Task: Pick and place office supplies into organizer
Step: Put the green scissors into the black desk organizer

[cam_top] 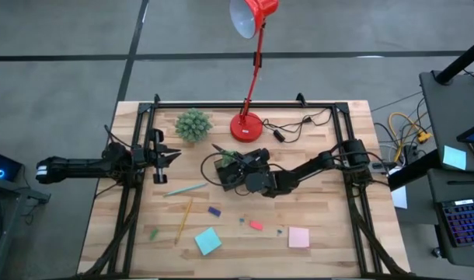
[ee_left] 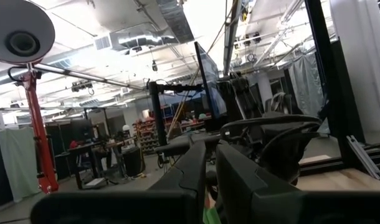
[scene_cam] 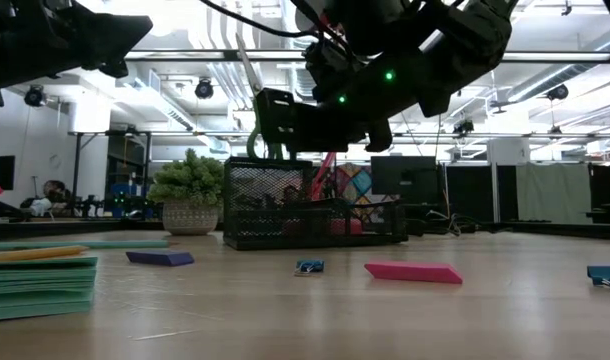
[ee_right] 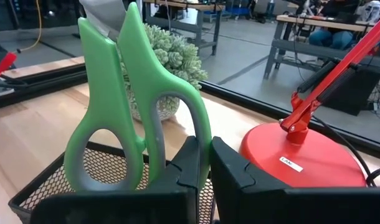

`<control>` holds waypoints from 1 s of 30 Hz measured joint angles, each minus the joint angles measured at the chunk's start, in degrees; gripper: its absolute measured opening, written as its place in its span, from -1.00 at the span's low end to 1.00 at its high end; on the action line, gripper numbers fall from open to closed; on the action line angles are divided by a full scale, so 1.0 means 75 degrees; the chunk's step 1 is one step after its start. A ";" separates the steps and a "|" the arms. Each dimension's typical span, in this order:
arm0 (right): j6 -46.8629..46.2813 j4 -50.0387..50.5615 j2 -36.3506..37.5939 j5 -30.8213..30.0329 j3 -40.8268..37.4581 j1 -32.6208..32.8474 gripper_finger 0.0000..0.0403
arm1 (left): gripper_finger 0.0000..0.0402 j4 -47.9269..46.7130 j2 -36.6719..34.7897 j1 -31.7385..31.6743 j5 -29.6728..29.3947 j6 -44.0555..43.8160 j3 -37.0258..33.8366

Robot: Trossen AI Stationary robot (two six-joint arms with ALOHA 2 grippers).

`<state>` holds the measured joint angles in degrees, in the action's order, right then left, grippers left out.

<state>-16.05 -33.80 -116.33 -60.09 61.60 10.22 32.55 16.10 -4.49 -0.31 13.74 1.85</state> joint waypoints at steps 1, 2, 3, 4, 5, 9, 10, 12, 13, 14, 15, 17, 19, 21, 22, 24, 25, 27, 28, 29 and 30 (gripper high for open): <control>0.0000 0.0000 0.0000 0.0005 0.0000 -0.0007 -0.94 | -0.89 -0.0004 0.0002 0.0000 0.0000 0.0000 0.0000; 0.0000 0.0006 0.0000 0.0024 0.0000 -0.0015 -0.94 | -0.89 -0.0013 0.0003 0.0000 0.0000 0.0000 0.0000; 0.0000 0.0006 0.0000 0.0049 0.0000 -0.0020 -0.94 | -0.89 -0.0015 0.0001 0.0002 0.0000 0.0000 0.0000; 0.0000 0.0006 0.0000 0.0060 0.0000 -0.0020 -0.94 | -0.89 -0.0008 0.0000 0.0002 0.0000 0.0000 0.0000; 0.0000 0.0003 0.0000 0.0061 0.0000 -0.0020 -0.94 | -0.89 -0.0003 0.0001 0.0001 -0.0001 0.0000 0.0000; 0.0000 0.0005 0.0000 0.0063 0.0000 -0.0019 -0.94 | -0.89 -0.0005 0.0000 0.0002 0.0000 0.0000 0.0000; 0.0000 0.0006 0.0000 0.0063 0.0000 -0.0017 -0.94 | -0.89 -0.0005 0.0005 0.0000 -0.0001 0.0000 0.0000; 0.0003 0.0006 0.0000 0.0063 0.0000 -0.0017 -0.94 | -0.89 -0.0017 0.0004 0.0002 0.0001 0.0000 0.0000; 0.0001 0.0008 0.0000 0.0066 0.0000 -0.0017 -0.93 | -0.89 -0.0009 0.0005 0.0001 0.0001 0.0000 0.0000; 0.0000 0.0009 0.0000 0.0066 0.0000 -0.0017 -0.93 | -0.89 -0.0005 0.0010 0.0001 0.0000 0.0000 0.0000; 0.0000 0.0009 0.0000 0.0066 0.0000 -0.0017 -0.93 | -0.89 -0.0011 0.0015 0.0002 0.0000 0.0000 0.0000; 0.0006 0.0009 0.0000 0.0066 0.0000 -0.0017 -0.93 | -0.89 -0.0013 0.0015 0.0002 0.0001 0.0001 0.0000; 0.0006 0.0009 0.0000 0.0068 0.0000 -0.0017 -0.93 | -0.89 -0.0008 0.0018 0.0002 -0.0001 0.0003 0.0000; 0.0008 0.0009 0.0000 0.0069 0.0000 -0.0017 -0.92 | -0.89 -0.0017 0.0023 0.0001 0.0000 0.0003 0.0000; 0.0009 0.0009 0.0000 0.0077 0.0000 -0.0017 -0.89 | -0.89 -0.0010 0.0023 0.0003 -0.0001 0.0000 0.0000; 0.0012 0.0009 0.0000 0.0155 0.0000 -0.0017 -0.83 | -0.89 -0.0011 0.0023 0.0000 -0.0001 0.0003 0.0000; 0.0012 0.0008 0.0000 0.0257 0.0000 -0.0017 -0.79 | -0.89 -0.0013 0.0023 0.0000 0.0000 0.0003 0.0000; 0.0007 0.0008 0.0000 0.0456 0.0000 -0.0017 -0.71 | -0.89 -0.0008 0.0023 0.0001 -0.0001 0.0003 0.0000; 0.0006 0.0012 0.0000 0.0474 0.0000 -0.0017 -0.68 | -0.89 -0.0009 0.0023 0.0001 0.0001 0.0003 0.0000; 0.0006 0.0015 0.0000 0.0472 0.0000 -0.0017 -0.64 | -0.89 -0.0012 0.0023 0.0000 0.0000 0.0003 0.0000; 0.0009 0.0011 0.0000 0.0471 0.0000 -0.0017 -0.61 | -0.89 -0.0011 0.0023 0.0002 0.0000 0.0003 0.0000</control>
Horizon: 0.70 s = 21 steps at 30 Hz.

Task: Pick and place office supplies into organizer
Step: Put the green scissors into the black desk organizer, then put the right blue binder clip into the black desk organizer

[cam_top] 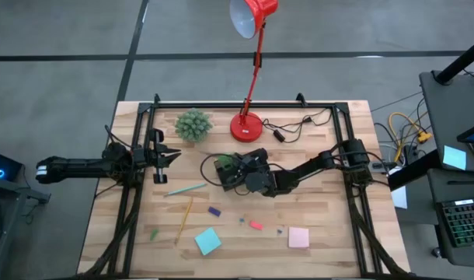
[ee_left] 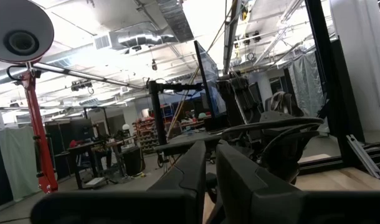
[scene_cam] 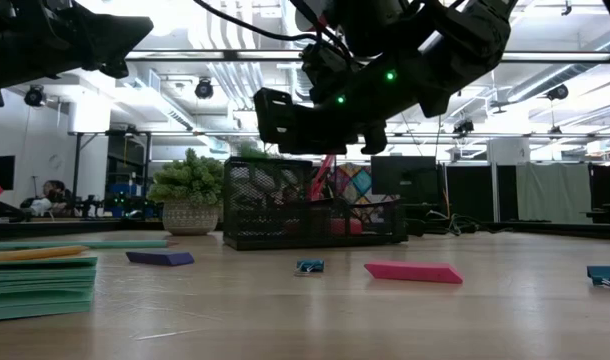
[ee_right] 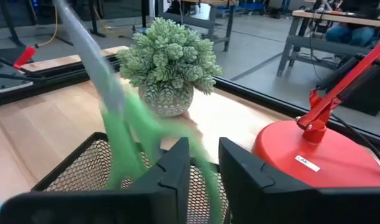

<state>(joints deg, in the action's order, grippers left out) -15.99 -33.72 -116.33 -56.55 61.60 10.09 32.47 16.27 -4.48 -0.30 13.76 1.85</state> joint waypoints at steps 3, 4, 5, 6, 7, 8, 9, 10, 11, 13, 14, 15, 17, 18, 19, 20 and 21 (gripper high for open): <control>0.0000 -0.0008 0.0000 0.0000 0.0000 0.0003 -0.54 | -0.89 0.0000 0.0000 0.0001 0.0001 0.0000 0.0000; 0.0003 -0.0008 0.0000 0.0000 0.0000 0.0003 -0.53 | -0.89 0.0000 0.0000 0.0000 -0.0001 0.0000 0.0000; 0.0003 -0.0008 0.0000 0.0000 0.0000 0.0003 -0.51 | -0.89 0.0003 0.0001 -0.0001 0.0000 0.0000 0.0000; 0.0003 -0.0008 0.0000 -0.0003 0.0000 0.0003 -0.50 | -0.89 0.0003 0.0006 -0.0002 -0.0001 0.0000 0.0000; 0.0003 -0.0008 0.0000 -0.0001 0.0000 0.0003 -0.49 | -0.89 0.0000 0.0015 0.0001 0.0001 0.0000 0.0000; 0.0006 -0.0008 0.0000 0.0000 0.0000 0.0001 -0.49 | -0.89 -0.0003 0.0015 0.0000 -0.0002 0.0000 0.0000; 0.0007 -0.0005 0.0000 -0.0002 0.0000 0.0003 -0.48 | -0.89 0.0000 0.0015 -0.0002 -0.0001 0.0000 0.0000; 0.0019 -0.0005 0.0000 -0.0001 0.0000 0.0003 -0.48 | -0.89 0.0003 0.0015 -0.0002 0.0001 0.0000 0.0000; 0.0020 -0.0008 0.0000 -0.0001 0.0000 0.0002 -0.49 | -0.89 0.0002 0.0015 -0.0002 -0.0002 0.0000 0.0000; 0.0021 -0.0004 0.0012 -0.0001 0.0000 0.0003 -0.50 | -0.89 0.0000 0.0015 0.0000 0.0001 0.0000 0.0000; 0.0023 0.0001 0.0025 0.0000 0.0000 0.0000 -0.50 | -0.89 0.0001 0.0015 -0.0002 -0.0002 0.0000 0.0000; 0.0034 0.0001 0.0059 0.0000 0.0000 0.0003 -0.51 | -0.89 0.0003 0.0015 -0.0002 -0.0002 0.0000 0.0000; 0.0233 0.0000 0.0165 -0.0003 0.0000 0.0003 -0.53 | -0.89 0.0000 0.0015 0.0001 0.0001 0.0000 0.0000; 0.0402 -0.0006 0.0220 -0.0003 0.0000 0.0002 -0.54 | -0.89 0.0003 0.0015 -0.0002 -0.0002 0.0000 0.0000; 0.0566 -0.0006 0.0283 -0.0004 0.0000 0.0003 -0.54 | -0.89 0.0003 0.0015 0.0000 0.0000 0.0000 0.0000; 0.0702 0.0049 0.0356 0.0001 0.0000 0.0003 -0.55 | -0.89 0.0000 0.0015 -0.0001 -0.0001 0.0000 0.0000; 0.0861 0.0099 0.0438 0.0011 0.0000 0.0005 -0.55 | -0.89 0.0000 0.0017 0.0000 0.0001 0.0000 0.0000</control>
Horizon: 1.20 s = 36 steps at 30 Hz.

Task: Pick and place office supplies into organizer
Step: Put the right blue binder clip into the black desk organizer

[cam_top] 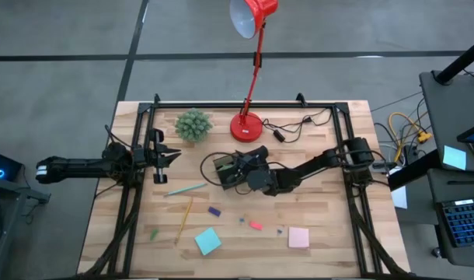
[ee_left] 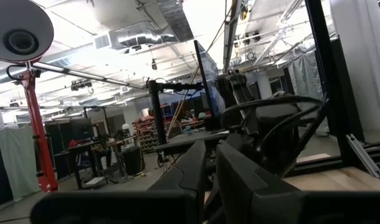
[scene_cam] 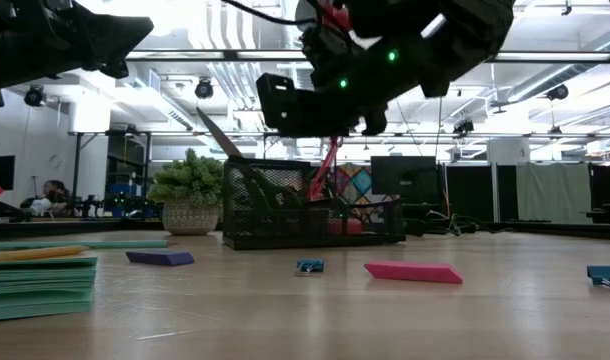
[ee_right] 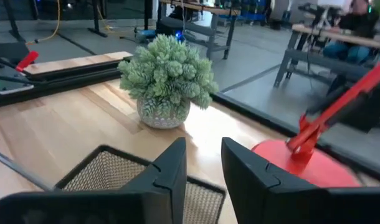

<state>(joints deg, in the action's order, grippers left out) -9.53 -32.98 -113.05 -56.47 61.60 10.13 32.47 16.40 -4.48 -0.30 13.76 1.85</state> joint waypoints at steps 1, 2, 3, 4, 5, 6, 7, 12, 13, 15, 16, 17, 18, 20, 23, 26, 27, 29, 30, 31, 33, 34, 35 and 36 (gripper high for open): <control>0.0149 0.0049 0.0093 0.0099 0.0000 0.0015 -0.56 | -0.89 0.0003 0.0000 -0.0001 -0.0002 0.0000 0.0000; 0.0262 0.0214 0.0249 0.0258 0.0000 0.0027 -0.56 | -0.89 0.0001 0.0003 -0.0002 -0.0001 0.0000 0.0000; 0.0295 0.0463 0.0438 0.0416 0.0000 0.0038 -0.56 | -0.89 -0.0003 0.0003 -0.0001 0.0000 0.0000 0.0000; 0.0277 0.0706 0.0623 0.0601 0.0003 0.0047 -0.56 | -0.89 0.0001 0.0003 0.0000 -0.0003 -0.0001 0.0000; 0.0216 0.0996 0.0818 0.0742 0.0005 0.0049 -0.55 | -0.89 0.0002 0.0003 -0.0002 -0.0002 0.0000 0.0000; 0.0071 0.1391 0.1028 0.0882 0.0009 0.0050 -0.55 | -0.89 -0.0003 0.0000 -0.0002 -0.0003 0.0000 0.0000; -0.0083 0.1834 0.1239 0.1005 0.0009 0.0050 -0.54 | -0.89 -0.0003 0.0000 -0.0002 0.0000 0.0000 0.0000; -0.0831 0.3927 0.2303 0.1815 0.0006 0.0044 -0.51 | -0.89 0.0015 0.0008 -0.0002 0.0000 -0.0001 0.0002; -0.0960 0.4332 0.2491 0.2030 0.0006 0.0047 -0.50 | -0.89 -0.0002 0.0001 0.0000 -0.0002 -0.0002 0.0003; -0.1149 0.4977 0.2831 0.2614 0.0006 0.0047 -0.48 | -0.89 0.0008 0.0008 -0.0002 0.0000 0.0000 0.0003; -0.1220 0.5268 0.2977 0.2941 0.0006 0.0047 -0.48 | -0.89 0.0002 0.0007 0.0001 -0.0002 -0.0002 0.0003; -0.1259 0.5467 0.3105 0.3302 0.0006 0.0047 -0.47 | -0.89 0.0003 0.0006 -0.0002 -0.0003 -0.0002 0.0003; -0.1272 0.5649 0.3225 0.3713 0.0006 0.0050 -0.46 | -0.89 0.0002 0.0006 -0.0002 -0.0002 -0.0002 0.0003; -0.1269 0.5905 0.3427 0.4578 0.0006 0.0067 -0.45 | -0.89 0.0007 0.0007 -0.0002 -0.0003 -0.0001 0.0003; -0.1269 0.6005 0.3517 0.5536 0.0006 0.0197 -0.45 | -0.89 0.0000 0.0000 -0.0002 0.0000 0.0000 0.0003; -0.1266 0.6039 0.3532 0.6053 0.0003 0.0400 -0.46 | -0.89 -0.0003 0.0004 -0.0002 -0.0003 -0.0002 0.0003; -0.1269 0.6087 0.3537 0.6199 0.0003 0.0473 -0.47 | -0.89 -0.0007 0.0000 0.0001 -0.0003 -0.0002 0.0003; -0.1279 0.6281 0.3537 0.6462 0.0003 0.0631 -0.49 | -0.89 0.0014 0.0012 0.0001 -0.0003 0.0000 0.0003; -0.1335 0.6413 0.3537 0.6607 0.0003 0.0716 -0.50 | -0.89 -0.0003 0.0012 -0.0002 -0.0003 -0.0003 0.0003; -0.1363 0.6549 0.3537 0.6755 0.0003 0.0808 -0.50 | -0.89 -0.0009 0.0012 -0.0002 -0.0003 -0.0003 0.0003; -0.1489 0.6821 0.3537 0.7134 0.0003 0.1001 -0.52 | -0.89 0.0003 0.0017 -0.0002 -0.0003 -0.0006 0.0003; -0.1573 0.6986 0.3537 0.7333 0.0003 0.1107 -0.53 | -0.89 0.0001 0.0027 -0.0001 -0.0003 -0.0008 0.0003; -0.1680 0.7136 0.3537 0.7526 0.0003 0.1211 -0.54 | -0.89 -0.0003 0.0041 0.0001 -0.0003 -0.0009 0.0003; -0.1777 0.7282 0.3537 0.7711 0.0003 0.1316 -0.54 | -0.89 -0.0004 0.0056 0.0000 -0.0003 -0.0009 0.0003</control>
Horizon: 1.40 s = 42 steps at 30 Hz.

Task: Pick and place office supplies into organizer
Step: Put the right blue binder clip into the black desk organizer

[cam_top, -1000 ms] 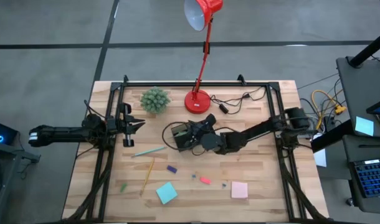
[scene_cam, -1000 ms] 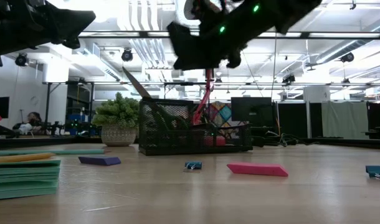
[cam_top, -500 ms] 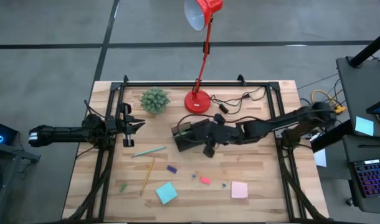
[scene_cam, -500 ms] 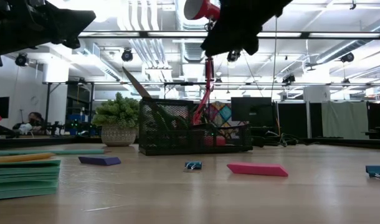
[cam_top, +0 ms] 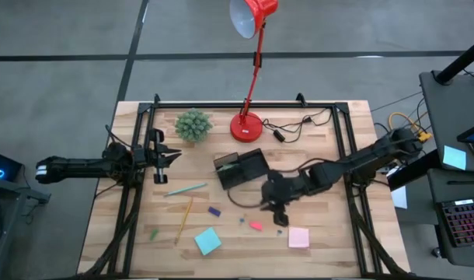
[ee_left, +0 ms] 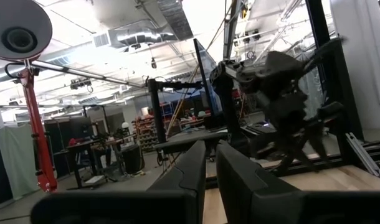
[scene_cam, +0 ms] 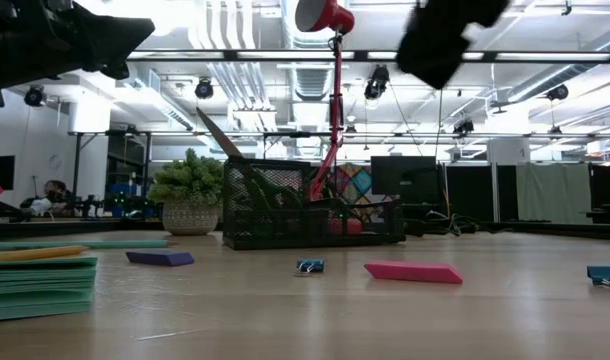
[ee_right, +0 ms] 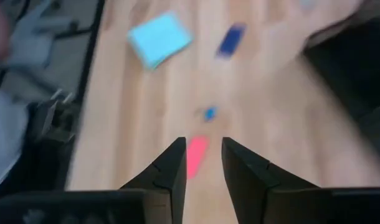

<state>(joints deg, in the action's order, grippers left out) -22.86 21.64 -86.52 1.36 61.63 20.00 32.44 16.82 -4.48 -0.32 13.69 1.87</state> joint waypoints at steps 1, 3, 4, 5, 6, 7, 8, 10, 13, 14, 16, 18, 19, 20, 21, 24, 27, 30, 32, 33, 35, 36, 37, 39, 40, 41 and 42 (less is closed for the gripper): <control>-0.0049 0.0129 0.0000 0.0164 0.0000 0.0112 -0.55 | -0.89 0.0006 0.0015 -0.0001 0.0000 -0.0001 0.0000; -0.0128 0.0331 0.0000 0.0298 0.0000 0.0344 -0.56 | -0.89 0.0001 0.0051 0.0000 0.0000 0.0000 0.0000; -0.0136 0.0409 0.0000 0.0295 0.0000 0.0452 -0.56 | -0.89 -0.0006 0.0059 0.0000 0.0000 0.0000 0.0000; -0.0125 0.0467 0.0000 0.0295 0.0000 0.0569 -0.56 | -0.89 0.0005 0.0072 0.0000 0.0000 0.0000 0.0000; -0.0054 0.0496 0.0000 0.0295 0.0000 0.0674 -0.56 | -0.89 0.0013 0.0084 0.0001 0.0000 0.0000 0.0000; 0.0054 0.0519 0.0000 0.0295 0.0000 0.0780 -0.56 | -0.89 0.0004 0.0091 0.0001 0.0000 0.0000 0.0000; 0.0153 0.0534 0.0000 0.0288 0.0000 0.0877 -0.55 | -0.89 -0.0004 0.0093 -0.0002 0.0000 0.0000 0.0000; 0.0441 0.0524 -0.0005 0.0277 -0.0004 0.1043 -0.53 | -0.89 0.0009 0.0093 0.0001 0.0000 -0.0001 0.0000; 0.0845 0.0590 -0.0104 0.0251 -0.0015 0.1263 -0.50 | -0.89 0.0001 0.0089 -0.0002 0.0000 -0.0001 0.0000; 0.0976 0.0648 -0.0177 0.0246 -0.0020 0.1324 -0.49 | -0.89 0.0011 0.0092 0.0001 0.0000 -0.0002 0.0000; 0.1221 0.0630 -0.0368 0.0246 -0.0017 0.1374 -0.46 | -0.89 0.0005 0.0102 -0.0002 -0.0003 0.0000 0.0000; 0.1422 0.0666 -0.0602 0.0242 -0.0026 0.1402 -0.44 | -0.89 0.0014 0.0094 0.0000 -0.0006 0.0000 0.0000; 0.1512 0.0654 -0.0734 0.0237 -0.0026 0.1397 -0.42 | -0.89 0.0022 0.0088 -0.0002 -0.0006 0.0000 0.0000; 0.1589 0.0651 -0.0871 0.0221 -0.0026 0.1397 -0.42 | -0.89 0.0015 0.0080 -0.0002 -0.0009 0.0000 0.0000; 0.1670 0.0683 -0.1014 0.0234 -0.0026 0.1397 -0.41 | -0.89 0.0007 0.0066 0.0001 -0.0009 0.0000 0.0000; 0.1871 0.0695 -0.1428 0.0432 -0.0026 0.1394 -0.40 | -0.89 0.0018 0.0049 -0.0002 -0.0012 0.0003 0.0000; 0.2152 0.0700 -0.1771 0.0710 -0.0026 0.1397 -0.41 | -0.89 0.0016 0.0049 -0.0002 -0.0012 0.0003 0.0000; 0.2367 0.0725 -0.2019 0.0880 -0.0026 0.1400 -0.42 | -0.89 0.0015 0.0049 0.0001 -0.0015 0.0006 0.0000; 0.2550 0.0738 -0.2112 0.0861 -0.0026 0.1397 -0.43 | -0.89 0.0017 0.0047 -0.0002 -0.0018 0.0006 0.0000; 0.2708 0.0783 -0.2137 0.0843 -0.0026 0.1397 -0.44 | -0.89 0.0014 0.0043 -0.0002 -0.0021 0.0006 0.0000; 0.3006 0.0869 -0.2157 0.0814 -0.0026 0.1397 -0.45 | -0.89 0.0022 0.0036 -0.0002 -0.0020 0.0006 0.0000; 0.3085 0.0888 -0.2161 0.0812 -0.0022 0.1397 -0.46 | -0.89 0.0018 0.0032 -0.0002 -0.0020 0.0006 0.0000; 0.3139 0.0910 -0.2162 0.0812 -0.0020 0.1397 -0.46 | -0.89 0.0017 0.0031 -0.0001 -0.0020 0.0006 0.0000; 0.3377 0.0922 -0.2162 0.0814 -0.0020 0.1397 -0.47 | -0.89 0.0021 0.0037 -0.0002 -0.0020 0.0006 0.0000; 0.3605 0.0916 -0.2163 0.0812 -0.0020 0.1397 -0.47 | -0.89 0.0016 0.0037 -0.0002 -0.0020 0.0006 0.0000; 0.3896 0.0914 -0.2186 0.0811 -0.0020 0.1397 -0.46 | -0.89 0.0019 0.0037 -0.0001 -0.0020 0.0006 0.0000; 0.4143 0.0919 -0.2199 0.0785 -0.0020 0.1397 -0.44 | -0.89 0.0021 0.0037 -0.0002 -0.0020 0.0006 0.0000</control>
<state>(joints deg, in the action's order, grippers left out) 8.22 28.53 -103.01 7.25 61.47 30.48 32.60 17.10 -4.49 -0.47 13.74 1.87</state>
